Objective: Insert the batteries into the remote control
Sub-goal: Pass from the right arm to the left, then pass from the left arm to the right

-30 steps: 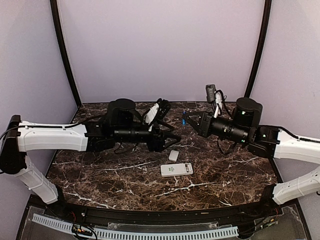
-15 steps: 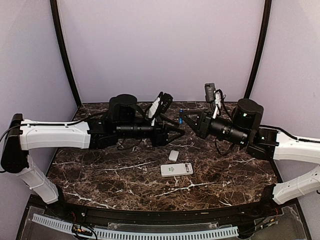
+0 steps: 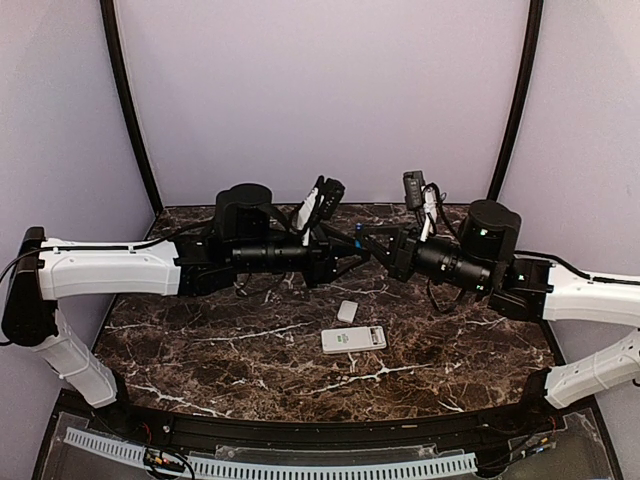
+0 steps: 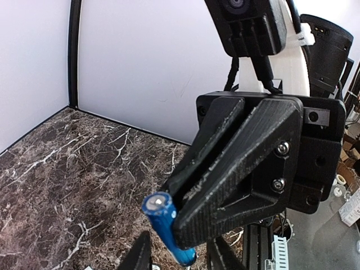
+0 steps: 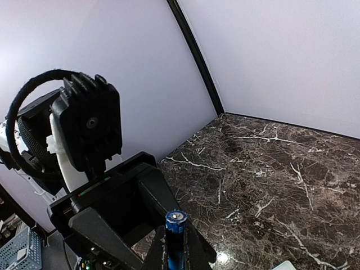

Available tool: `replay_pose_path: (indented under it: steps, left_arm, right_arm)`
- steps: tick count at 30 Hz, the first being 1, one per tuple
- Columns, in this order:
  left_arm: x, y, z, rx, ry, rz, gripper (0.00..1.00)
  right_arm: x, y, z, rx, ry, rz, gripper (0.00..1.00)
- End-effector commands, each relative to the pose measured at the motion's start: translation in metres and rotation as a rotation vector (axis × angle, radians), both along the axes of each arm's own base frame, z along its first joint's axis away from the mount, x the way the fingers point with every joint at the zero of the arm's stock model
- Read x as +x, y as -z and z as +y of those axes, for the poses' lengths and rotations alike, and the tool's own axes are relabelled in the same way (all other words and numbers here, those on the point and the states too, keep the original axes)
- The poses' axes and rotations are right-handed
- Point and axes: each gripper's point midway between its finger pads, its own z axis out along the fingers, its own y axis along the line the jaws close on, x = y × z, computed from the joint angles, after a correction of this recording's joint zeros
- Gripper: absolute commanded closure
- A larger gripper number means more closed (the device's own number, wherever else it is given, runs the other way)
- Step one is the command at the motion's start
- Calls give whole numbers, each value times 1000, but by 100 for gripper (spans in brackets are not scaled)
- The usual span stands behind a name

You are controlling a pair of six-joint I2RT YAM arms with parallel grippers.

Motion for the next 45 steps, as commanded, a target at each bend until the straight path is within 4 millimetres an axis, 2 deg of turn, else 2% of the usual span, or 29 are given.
replay_pose_path:
  steps: [1, 9, 10, 12, 15, 19, 23, 33, 36, 40, 45]
  left_arm:
    - [1, -19, 0, -45, 5, -31, 71]
    - [-2, -20, 1, -54, 20, -41, 92]
    - [-3, -20, 2, -56, 21, -47, 97]
    - [-4, -20, 3, -57, 26, -55, 100]
    - [-6, -19, 5, -56, 32, -64, 100]
    - [-7, -13, 6, -43, 36, -71, 100]
    - [-7, -9, 6, -37, 35, -74, 100]
    - [-7, -9, 6, -40, 35, -73, 100]
    - [-7, -8, 7, -40, 33, -71, 100]
    - [-8, -5, 6, -38, 39, -68, 100]
    - [-8, -3, 6, -36, 40, -62, 100]
  right_arm:
    - [-7, 1, 7, 7, -39, -20, 100]
    - [-11, 6, 11, -5, -68, -23, 100]
    - [-11, 6, 11, -6, -71, -24, 100]
    - [-11, 7, 10, -12, -72, -24, 100]
    - [-12, 0, 6, -21, -59, -49, 100]
    - [-8, -12, -6, -61, -18, -70, 81]
    - [0, -17, -13, -88, 7, -32, 69]
    - [5, -7, 3, -119, -29, 21, 70]
    - [6, -6, 6, -123, -35, 26, 74]
    - [6, -8, 4, -110, -27, 22, 84]
    - [6, -14, 1, -107, -19, 10, 74]
